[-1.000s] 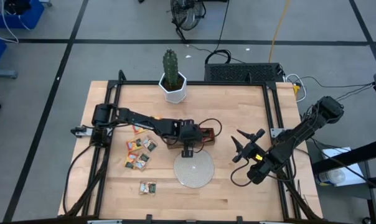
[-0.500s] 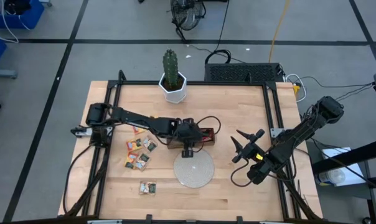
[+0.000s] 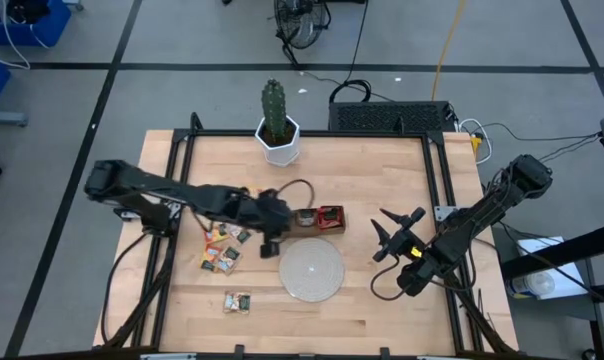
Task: Pick & Place Tea
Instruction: Put the brown tea bag into the middle section of the wooden organizer
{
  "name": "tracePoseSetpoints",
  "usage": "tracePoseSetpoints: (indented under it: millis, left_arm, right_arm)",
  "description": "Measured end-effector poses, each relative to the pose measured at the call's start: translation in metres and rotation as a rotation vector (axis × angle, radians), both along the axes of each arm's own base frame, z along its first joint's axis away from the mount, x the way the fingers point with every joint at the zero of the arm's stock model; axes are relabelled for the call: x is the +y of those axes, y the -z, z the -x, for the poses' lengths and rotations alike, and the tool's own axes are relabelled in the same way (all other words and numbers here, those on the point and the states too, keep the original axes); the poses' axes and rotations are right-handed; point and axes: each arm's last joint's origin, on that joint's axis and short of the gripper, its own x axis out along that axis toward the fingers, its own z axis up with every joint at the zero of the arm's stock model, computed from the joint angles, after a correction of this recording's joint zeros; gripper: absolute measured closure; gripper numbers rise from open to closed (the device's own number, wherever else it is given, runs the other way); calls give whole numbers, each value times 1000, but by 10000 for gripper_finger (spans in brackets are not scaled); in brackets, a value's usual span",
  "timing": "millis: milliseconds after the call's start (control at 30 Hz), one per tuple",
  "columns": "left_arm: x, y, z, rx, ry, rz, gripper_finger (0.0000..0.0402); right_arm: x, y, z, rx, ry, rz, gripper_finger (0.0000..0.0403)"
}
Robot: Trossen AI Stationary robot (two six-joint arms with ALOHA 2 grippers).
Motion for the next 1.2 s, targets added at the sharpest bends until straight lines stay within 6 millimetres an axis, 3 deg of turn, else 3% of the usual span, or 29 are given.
tracePoseSetpoints:
  millis: [133,300,433,533,667,833,967,1200]
  left_arm:
    - [-2,14,34,54,-87,151,364]
    - [-8,38,54,155,-136,354,359]
    - [5,55,76,396,-352,268,320]
    - [18,58,85,482,-488,210,276]
    - [33,59,89,525,-556,202,220]
    - [48,59,87,537,-493,302,177]
    - [59,61,89,547,-494,330,171]
    - [73,94,104,557,-515,457,189]
  right_arm:
    - [0,0,0,8,0,8,243]
    - [0,0,0,13,2,20,243]
    - [0,0,0,5,2,13,243]
    - [0,0,0,2,2,10,243]
    - [0,0,0,-5,0,-4,243]
    - [1,0,0,-5,-4,-10,243]
    - [1,1,0,12,-16,-24,243]
    - [1,1,-1,27,-27,-38,243]
